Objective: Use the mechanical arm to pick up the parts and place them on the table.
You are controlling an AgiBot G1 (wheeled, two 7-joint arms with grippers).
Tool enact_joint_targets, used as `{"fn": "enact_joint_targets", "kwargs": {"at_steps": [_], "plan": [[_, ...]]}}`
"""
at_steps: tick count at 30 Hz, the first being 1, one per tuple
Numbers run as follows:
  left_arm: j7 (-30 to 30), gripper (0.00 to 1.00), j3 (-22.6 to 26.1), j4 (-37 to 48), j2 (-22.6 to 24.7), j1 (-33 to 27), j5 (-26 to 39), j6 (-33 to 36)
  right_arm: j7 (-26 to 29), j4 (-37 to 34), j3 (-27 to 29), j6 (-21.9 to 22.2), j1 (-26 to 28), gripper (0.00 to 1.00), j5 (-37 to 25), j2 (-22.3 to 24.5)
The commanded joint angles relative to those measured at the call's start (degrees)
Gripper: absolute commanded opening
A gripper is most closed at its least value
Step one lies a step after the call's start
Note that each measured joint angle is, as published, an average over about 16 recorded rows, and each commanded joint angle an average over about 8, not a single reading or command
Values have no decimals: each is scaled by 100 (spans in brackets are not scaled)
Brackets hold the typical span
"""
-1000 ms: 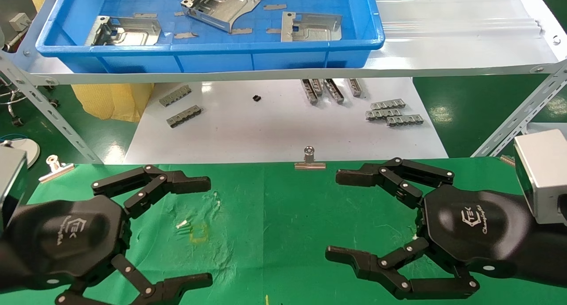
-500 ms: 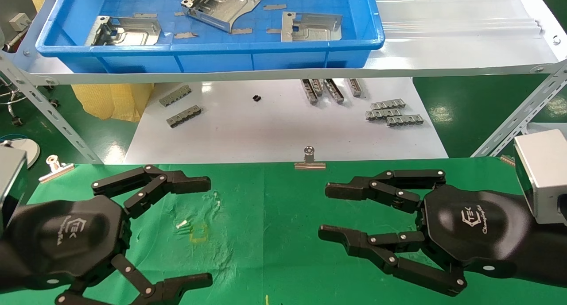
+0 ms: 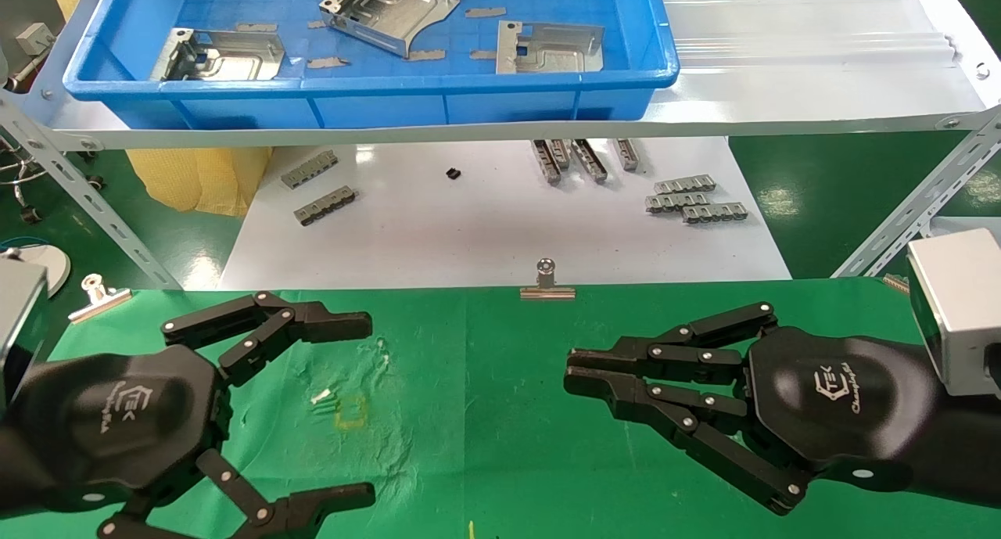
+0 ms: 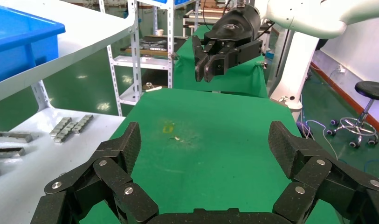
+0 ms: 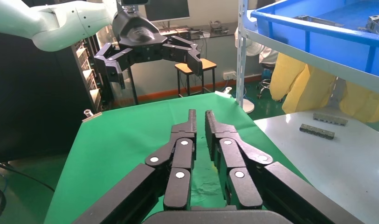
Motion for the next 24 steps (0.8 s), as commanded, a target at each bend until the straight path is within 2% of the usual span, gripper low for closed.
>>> {"fn": "enact_joint_targets", "kwargs": {"at_steps": [1, 9, 14, 19, 24], "plan": [[-1, 100, 0, -1, 0, 1, 0, 0, 0, 0, 0, 0, 0, 0, 0, 0], [38, 100, -13, -14, -1, -61, 38, -18, 0, 0, 0, 0, 0, 0, 0, 0], [51, 100, -35, 58, 33, -421, 177, -109, 0, 0, 0, 0, 0, 0, 0, 0], [-3, 100, 68, 447, 220, -1206, 557, -193, 0, 0, 0, 0, 0, 0, 0, 0], [86, 100, 393, 1368, 723, -2422, 1330, -240, 0, 0, 0, 0, 0, 0, 0, 0]]}}
